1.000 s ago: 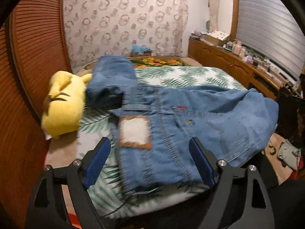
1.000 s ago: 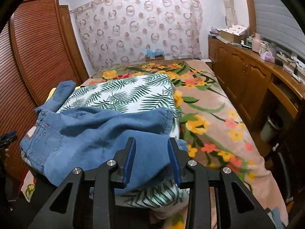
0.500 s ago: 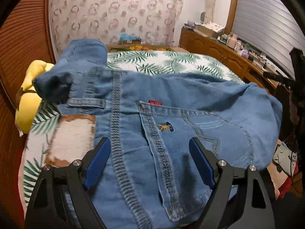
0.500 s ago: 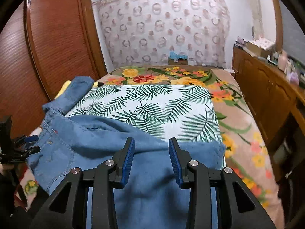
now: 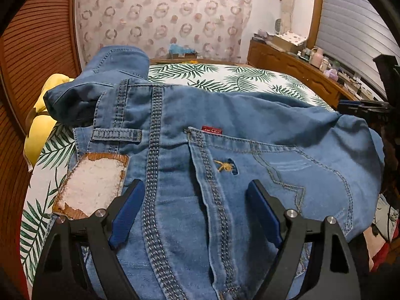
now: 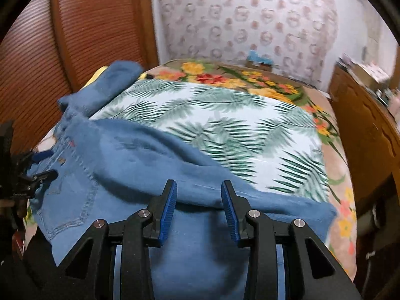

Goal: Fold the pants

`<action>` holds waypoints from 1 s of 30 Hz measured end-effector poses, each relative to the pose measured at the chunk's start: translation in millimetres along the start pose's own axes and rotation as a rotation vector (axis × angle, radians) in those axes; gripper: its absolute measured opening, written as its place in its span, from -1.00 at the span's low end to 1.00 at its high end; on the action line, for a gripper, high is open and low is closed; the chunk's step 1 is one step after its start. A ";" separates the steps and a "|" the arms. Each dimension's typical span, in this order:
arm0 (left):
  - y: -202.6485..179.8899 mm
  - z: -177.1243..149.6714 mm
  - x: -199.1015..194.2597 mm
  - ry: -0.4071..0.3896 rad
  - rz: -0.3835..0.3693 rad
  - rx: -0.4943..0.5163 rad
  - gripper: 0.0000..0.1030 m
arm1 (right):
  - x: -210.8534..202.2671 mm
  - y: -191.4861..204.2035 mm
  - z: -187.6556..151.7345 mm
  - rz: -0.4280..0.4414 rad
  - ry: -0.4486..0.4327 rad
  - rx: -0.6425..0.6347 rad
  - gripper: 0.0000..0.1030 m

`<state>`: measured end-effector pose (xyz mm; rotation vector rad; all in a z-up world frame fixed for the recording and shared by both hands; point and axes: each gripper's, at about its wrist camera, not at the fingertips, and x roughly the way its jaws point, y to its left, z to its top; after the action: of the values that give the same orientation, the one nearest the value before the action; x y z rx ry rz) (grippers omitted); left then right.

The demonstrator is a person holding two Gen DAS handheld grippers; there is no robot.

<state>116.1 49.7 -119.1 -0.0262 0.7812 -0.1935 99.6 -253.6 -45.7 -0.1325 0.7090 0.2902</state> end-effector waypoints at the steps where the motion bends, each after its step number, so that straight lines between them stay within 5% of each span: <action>1: 0.0 0.7 1.0 0.000 -0.001 -0.001 0.65 | 4.4 6.6 3.2 0.008 0.007 -0.018 -0.26; 8: -0.5 1.5 1.6 -0.002 0.000 0.005 0.65 | 39.6 48.3 14.0 0.049 0.047 -0.137 -0.26; 23: 0.2 -0.1 1.9 -0.015 -0.004 0.018 0.65 | 102.8 58.8 25.7 0.047 0.165 -0.189 -0.27; 25: 0.4 -0.4 1.9 -0.015 -0.003 0.018 0.65 | 102.7 62.9 24.7 0.043 0.166 -0.205 -0.49; 26: 0.8 -0.3 2.0 -0.016 -0.003 0.019 0.65 | 101.4 66.1 23.8 0.031 0.165 -0.223 -0.81; 30: 0.6 -0.7 2.1 -0.014 -0.006 0.017 0.65 | 84.4 75.2 29.1 0.017 0.110 -0.240 -0.98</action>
<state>117.2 49.9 -121.1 -0.0139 0.7654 -0.2054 155.5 -157.4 -80.9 -0.3727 0.7828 0.3858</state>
